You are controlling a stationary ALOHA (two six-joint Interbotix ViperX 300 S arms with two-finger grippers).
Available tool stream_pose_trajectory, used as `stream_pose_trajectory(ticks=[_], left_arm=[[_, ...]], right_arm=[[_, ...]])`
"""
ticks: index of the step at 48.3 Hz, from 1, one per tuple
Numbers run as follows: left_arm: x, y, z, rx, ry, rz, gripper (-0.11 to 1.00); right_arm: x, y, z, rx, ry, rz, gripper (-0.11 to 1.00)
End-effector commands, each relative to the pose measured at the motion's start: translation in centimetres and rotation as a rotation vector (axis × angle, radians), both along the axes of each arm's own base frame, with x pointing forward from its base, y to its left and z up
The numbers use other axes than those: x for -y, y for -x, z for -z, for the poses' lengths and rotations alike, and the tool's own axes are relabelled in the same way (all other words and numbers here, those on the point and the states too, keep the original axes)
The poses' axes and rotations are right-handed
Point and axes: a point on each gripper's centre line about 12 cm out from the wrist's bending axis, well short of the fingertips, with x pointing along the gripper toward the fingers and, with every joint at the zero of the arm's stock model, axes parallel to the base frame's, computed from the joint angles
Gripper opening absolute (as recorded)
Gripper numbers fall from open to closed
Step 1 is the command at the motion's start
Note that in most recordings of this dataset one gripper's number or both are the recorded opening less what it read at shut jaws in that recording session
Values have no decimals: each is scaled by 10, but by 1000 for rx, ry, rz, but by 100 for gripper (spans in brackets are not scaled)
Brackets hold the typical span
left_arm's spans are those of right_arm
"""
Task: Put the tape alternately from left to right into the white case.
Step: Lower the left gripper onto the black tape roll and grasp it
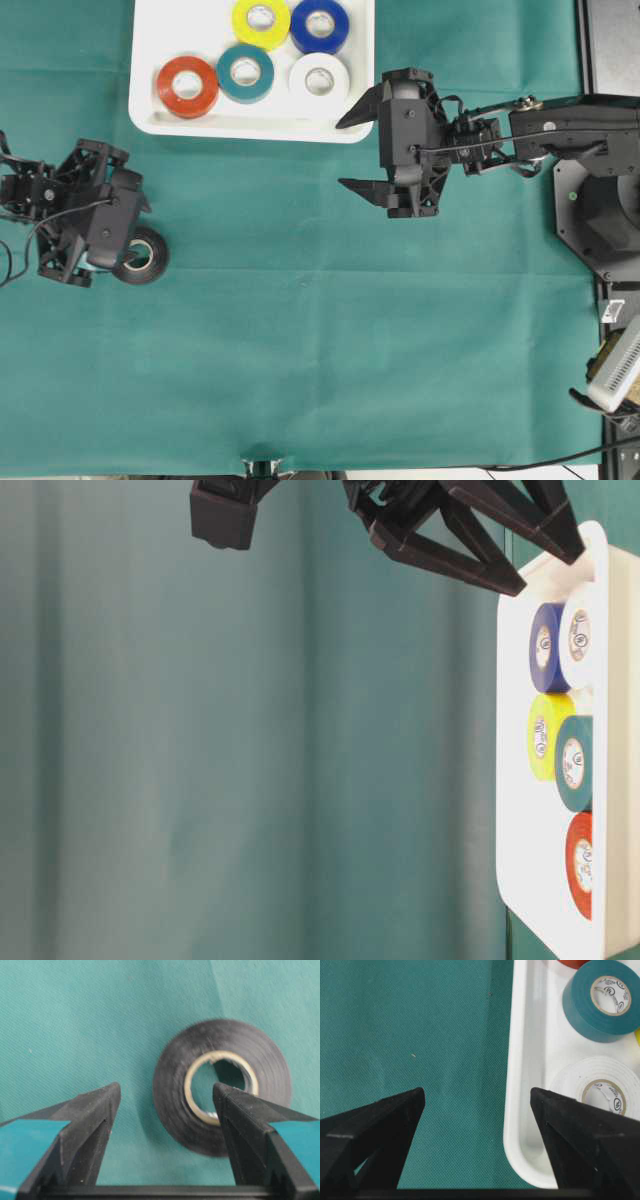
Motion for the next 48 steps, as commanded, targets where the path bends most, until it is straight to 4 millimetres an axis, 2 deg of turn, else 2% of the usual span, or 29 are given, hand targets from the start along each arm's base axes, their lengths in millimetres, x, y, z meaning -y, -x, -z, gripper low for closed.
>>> stream_pose_trajectory(ticks=[1,12,25,29,35,37,48], left_arm=[[-4,-8,-4,27,3,-16,74],[-8,-10,9,-8,-1,-31,74],[-8,-13,10,-8,0,-34,73],[-8,-13,8,-6,0,-32,63],[-8,-12,6,-8,1,-33,32],[-8,-12,6,-12,0,-33,25],[-8,-11,5,-22,0,-33,25]], right_arm=[[-2,-3,-8,31,0,-9,78],[-3,-2,-7,26,0,-12,78],[-3,-1,-6,22,0,-12,78],[-3,-2,-6,24,-1,-11,78],[-3,-2,-6,24,-1,-11,78],[-3,-2,-6,24,0,-12,78],[-3,-2,-6,24,-1,-11,78]])
